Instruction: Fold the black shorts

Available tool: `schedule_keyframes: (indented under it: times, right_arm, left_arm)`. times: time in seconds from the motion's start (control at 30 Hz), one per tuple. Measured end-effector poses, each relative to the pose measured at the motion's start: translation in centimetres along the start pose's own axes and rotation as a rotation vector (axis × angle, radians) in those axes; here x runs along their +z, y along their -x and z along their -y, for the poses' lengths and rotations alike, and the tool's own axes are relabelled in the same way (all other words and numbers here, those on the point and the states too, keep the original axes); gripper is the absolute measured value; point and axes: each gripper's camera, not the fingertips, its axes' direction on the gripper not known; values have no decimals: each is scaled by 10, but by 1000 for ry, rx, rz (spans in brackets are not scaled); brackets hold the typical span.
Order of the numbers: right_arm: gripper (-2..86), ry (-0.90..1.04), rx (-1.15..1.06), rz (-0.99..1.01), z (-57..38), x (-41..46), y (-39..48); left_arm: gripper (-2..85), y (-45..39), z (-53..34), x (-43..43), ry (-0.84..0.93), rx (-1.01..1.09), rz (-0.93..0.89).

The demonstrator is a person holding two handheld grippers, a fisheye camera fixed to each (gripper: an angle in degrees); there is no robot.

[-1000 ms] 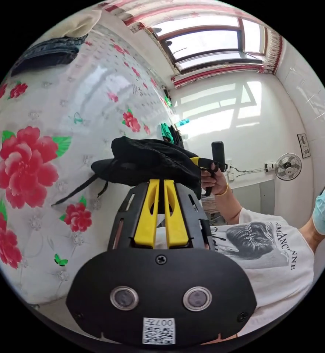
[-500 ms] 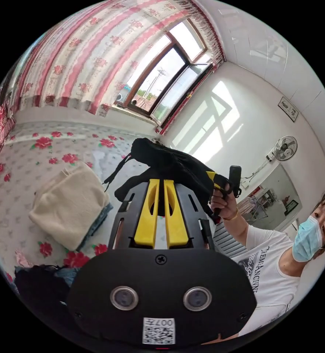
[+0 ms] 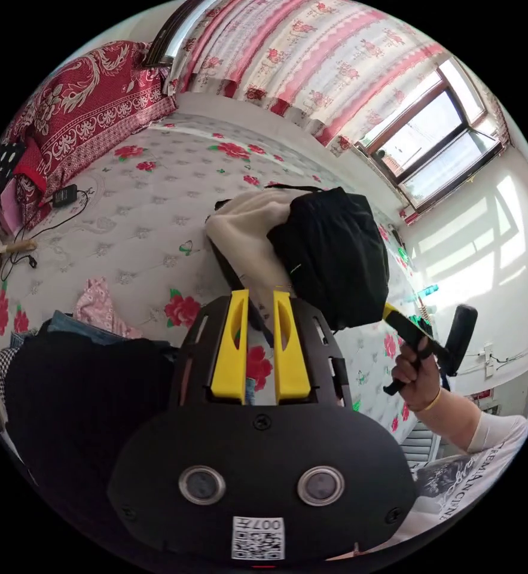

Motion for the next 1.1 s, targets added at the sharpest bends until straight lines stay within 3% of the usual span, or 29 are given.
schedule_keyframes:
  times: [0.2,0.3,0.47,0.57,0.73,0.93,1.1]
  right_arm:
    - [55,-51,-97,31,-35,-35,-20]
    - [71,-70,-273,-139,-55,-47,-21]
    - [97,136,-811,-539,-103,12,6]
    - [105,197,-1030,-649,-129,54,15]
    - [110,296,-1096,-719,-133,113,8]
    - [65,237,-1243,-763,-132,122,11]
    - [50,233,-1261,-822,-134,136,11]
  left_arm:
    - [120,-77,-69,42,-40,147,-160]
    - [160,-128,-93,71,-68,204,-70]
    - [194,-198,-106,117,-111,261,123]
    - [193,-227,-101,141,-112,275,289]
    - [121,-243,-92,161,-87,219,468]
    - [73,-252,-81,159,-101,268,566]
    - [94,-257,-69,179,-67,293,612]
